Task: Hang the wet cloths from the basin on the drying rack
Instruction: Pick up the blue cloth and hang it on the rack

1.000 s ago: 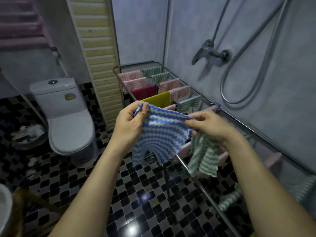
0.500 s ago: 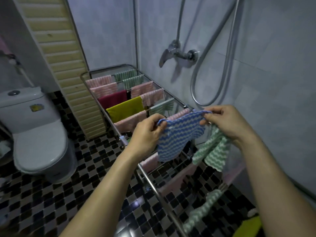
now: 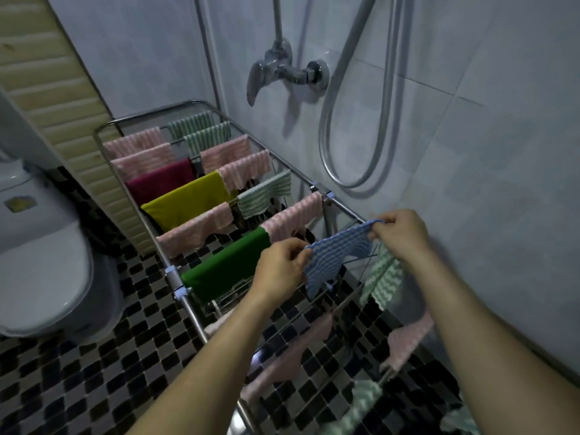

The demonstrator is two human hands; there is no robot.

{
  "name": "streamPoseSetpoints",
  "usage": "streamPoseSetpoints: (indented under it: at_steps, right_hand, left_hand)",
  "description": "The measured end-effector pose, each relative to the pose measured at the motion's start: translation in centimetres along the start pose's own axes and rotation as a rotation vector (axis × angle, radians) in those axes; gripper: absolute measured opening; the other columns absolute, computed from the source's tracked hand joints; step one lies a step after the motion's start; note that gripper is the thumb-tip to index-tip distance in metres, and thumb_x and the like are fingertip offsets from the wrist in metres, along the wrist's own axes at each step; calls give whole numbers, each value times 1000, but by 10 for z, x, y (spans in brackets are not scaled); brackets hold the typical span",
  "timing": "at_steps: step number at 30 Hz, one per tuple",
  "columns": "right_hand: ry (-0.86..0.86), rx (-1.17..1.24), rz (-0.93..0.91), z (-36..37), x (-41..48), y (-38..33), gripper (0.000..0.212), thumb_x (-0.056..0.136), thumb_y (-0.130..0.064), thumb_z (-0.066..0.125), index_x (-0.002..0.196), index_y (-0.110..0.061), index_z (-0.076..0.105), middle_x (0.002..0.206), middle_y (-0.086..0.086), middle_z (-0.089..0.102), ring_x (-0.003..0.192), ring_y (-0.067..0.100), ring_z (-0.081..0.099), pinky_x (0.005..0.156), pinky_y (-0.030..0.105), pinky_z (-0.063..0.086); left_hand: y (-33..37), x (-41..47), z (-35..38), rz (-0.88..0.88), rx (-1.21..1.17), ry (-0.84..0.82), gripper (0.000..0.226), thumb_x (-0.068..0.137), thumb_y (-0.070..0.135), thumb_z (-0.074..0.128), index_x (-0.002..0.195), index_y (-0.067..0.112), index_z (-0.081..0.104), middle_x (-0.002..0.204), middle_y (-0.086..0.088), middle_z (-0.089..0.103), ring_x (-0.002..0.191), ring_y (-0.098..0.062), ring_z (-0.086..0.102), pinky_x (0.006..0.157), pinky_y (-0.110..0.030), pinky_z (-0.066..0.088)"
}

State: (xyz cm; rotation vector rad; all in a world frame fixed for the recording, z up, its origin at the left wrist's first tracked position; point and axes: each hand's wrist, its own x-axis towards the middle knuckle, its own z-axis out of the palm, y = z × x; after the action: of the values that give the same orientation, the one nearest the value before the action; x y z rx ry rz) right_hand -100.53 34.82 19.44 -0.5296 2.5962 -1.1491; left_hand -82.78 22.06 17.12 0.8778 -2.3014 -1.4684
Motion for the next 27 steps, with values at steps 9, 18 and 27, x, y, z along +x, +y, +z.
streamPoseSetpoints:
  at_steps: [9,18,27]
  right_hand:
    - [62,-108,66,34,47,-4,25,88,-17,55,72,-10,73,73,5,73,70,19,65,57,26,43]
    - [47,-190,104,76,78,-1,17,83,-17,64,96,-10,72,103,16,72,98,34,65,84,35,49]
    - [-42,-254,244,73,87,23,26,81,-29,68,74,-5,74,76,13,73,73,28,68,64,27,46]
  left_hand:
    - [-21,47,11,-115,-179,28,16,97,13,54,87,12,67,77,-5,65,55,-14,64,46,-18,46]
    - [-56,93,0,-221,185,69,18,94,24,55,112,20,56,95,2,61,87,-27,64,72,-36,49]
    - [-54,81,14,-111,400,-138,14,84,37,70,88,24,72,82,10,69,72,-6,61,64,-25,48]
